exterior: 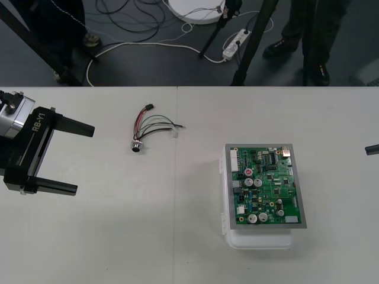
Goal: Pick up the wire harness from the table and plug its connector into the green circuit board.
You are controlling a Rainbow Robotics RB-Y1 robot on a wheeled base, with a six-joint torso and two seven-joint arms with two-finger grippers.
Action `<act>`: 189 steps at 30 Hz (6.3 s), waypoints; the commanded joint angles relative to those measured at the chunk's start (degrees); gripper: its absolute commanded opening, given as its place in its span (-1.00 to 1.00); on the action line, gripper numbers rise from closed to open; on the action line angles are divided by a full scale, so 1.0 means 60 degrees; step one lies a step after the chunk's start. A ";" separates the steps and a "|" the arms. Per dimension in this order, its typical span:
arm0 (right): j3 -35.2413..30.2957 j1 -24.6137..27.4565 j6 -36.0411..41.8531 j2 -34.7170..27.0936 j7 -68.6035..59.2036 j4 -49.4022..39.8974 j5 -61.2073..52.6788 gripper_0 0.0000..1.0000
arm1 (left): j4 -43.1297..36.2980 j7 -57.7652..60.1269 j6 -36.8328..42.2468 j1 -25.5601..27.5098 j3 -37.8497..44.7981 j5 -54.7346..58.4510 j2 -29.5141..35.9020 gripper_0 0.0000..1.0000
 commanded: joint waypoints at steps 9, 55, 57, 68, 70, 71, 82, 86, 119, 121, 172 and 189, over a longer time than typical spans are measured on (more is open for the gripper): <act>0.0081 0.0156 -0.0069 0.0032 -0.0256 -0.0009 -0.0145 1.00 | -0.0189 -0.0459 0.0305 0.0116 0.0311 0.0037 0.0030 1.00; 0.0081 0.0156 -0.0069 0.0032 -0.0256 -0.0009 -0.0145 1.00 | -0.0189 -0.0459 0.0305 0.0116 0.0311 0.0037 0.0030 1.00; 0.0081 0.0156 -0.0069 0.0032 -0.0256 -0.0009 -0.0145 1.00 | -0.0189 -0.0459 0.0305 0.0116 0.0311 0.0037 0.0030 1.00; 0.0081 0.0156 -0.0069 0.0032 -0.0256 -0.0009 -0.0145 1.00 | -0.0189 -0.0459 0.0305 0.0116 0.0311 0.0037 0.0030 1.00; 0.0081 0.0156 -0.0069 0.0032 -0.0256 -0.0009 -0.0145 1.00 | -0.0189 -0.0459 0.0305 0.0116 0.0311 0.0037 0.0030 1.00; 0.0081 0.0156 -0.0069 0.0032 -0.0256 -0.0009 -0.0145 1.00 | -0.0189 -0.0459 0.0305 0.0116 0.0311 0.0037 0.0030 1.00; 0.0081 0.0156 -0.0069 0.0032 -0.0256 -0.0009 -0.0145 1.00 | -0.0189 -0.0459 0.0305 0.0116 0.0311 0.0037 0.0030 1.00; 0.0081 0.0156 -0.0069 0.0032 -0.0256 -0.0009 -0.0145 1.00 | -0.0189 -0.0459 0.0305 0.0116 0.0311 0.0037 0.0030 1.00; 0.0785 0.0713 -0.0069 -0.0041 -0.0153 0.0635 -0.1668 1.00 | 0.0324 0.1519 0.0188 -0.0163 -0.0041 -0.1632 -0.0864 1.00; 0.1048 0.0859 -0.0069 -0.0481 -0.0065 0.0870 -0.2591 1.00 | 0.0324 0.2207 0.0173 -0.0529 -0.0041 -0.2160 -0.1025 1.00; 1.0760 -0.3594 0.0092 -0.2663 0.8226 0.5045 -0.9388 1.00 | 0.3414 1.1802 -0.1789 -0.6256 -0.4172 -1.2897 -0.5551 1.00; 1.2108 -0.4824 -0.0069 -0.2107 0.8870 0.6011 -1.0076 1.00 | 0.5524 1.1802 -0.3913 -0.6242 -0.2268 -1.5563 -0.8188 1.00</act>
